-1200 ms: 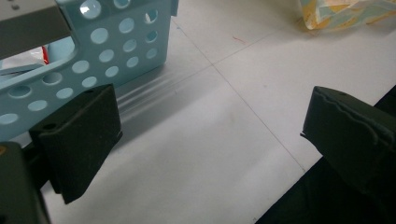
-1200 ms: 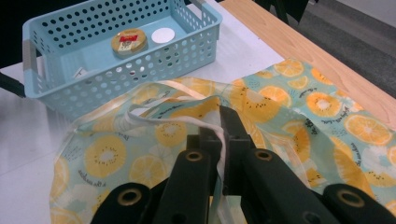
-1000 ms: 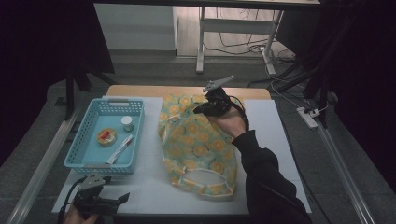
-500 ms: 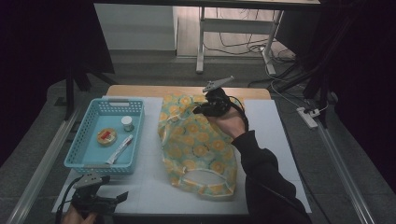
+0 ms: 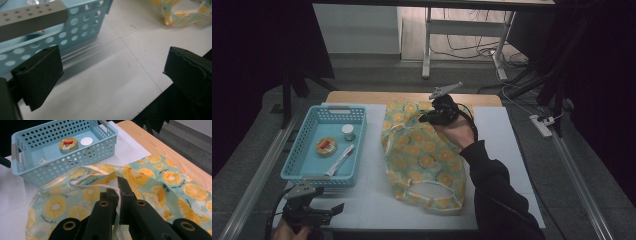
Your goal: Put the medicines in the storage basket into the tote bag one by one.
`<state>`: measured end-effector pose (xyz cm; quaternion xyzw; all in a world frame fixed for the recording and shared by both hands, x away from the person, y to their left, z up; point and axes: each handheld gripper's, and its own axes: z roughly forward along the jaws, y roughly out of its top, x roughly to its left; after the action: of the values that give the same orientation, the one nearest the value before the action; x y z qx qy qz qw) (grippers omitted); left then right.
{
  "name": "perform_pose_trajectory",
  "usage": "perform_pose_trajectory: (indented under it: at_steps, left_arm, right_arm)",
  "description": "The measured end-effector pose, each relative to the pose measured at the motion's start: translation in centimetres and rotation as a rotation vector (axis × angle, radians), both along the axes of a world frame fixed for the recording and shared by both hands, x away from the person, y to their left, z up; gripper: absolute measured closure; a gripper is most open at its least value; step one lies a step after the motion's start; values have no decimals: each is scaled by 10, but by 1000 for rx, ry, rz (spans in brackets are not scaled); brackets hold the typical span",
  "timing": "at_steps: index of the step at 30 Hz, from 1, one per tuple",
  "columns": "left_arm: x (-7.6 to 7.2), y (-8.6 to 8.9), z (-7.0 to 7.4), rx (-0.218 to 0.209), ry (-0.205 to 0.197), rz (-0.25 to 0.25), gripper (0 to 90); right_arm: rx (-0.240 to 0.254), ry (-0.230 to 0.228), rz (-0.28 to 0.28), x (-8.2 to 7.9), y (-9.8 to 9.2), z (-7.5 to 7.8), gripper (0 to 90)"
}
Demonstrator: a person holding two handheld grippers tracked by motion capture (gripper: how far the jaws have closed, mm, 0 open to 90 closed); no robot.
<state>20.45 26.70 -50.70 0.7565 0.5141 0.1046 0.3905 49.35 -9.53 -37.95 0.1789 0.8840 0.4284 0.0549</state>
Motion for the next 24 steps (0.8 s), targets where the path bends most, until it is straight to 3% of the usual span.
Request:
perform_pose_trajectory:
  at_steps: [3,9,18,24]
  left_arm:
    - [-1,4,5,-17,-27,-3,7]
    - [1,8,15,6,-78,-1,19]
    - [12,18,24,-26,-51,59,12]
    - [24,22,30,14,-63,86,1]
  right_arm:
    - [-2,-2,0,0,0,-1,900]
    - [1,3,-8,2,-3,-3,900]
    - [2,0,-5,2,-4,-4,900]
    - [1,2,-4,2,-3,-4,900]
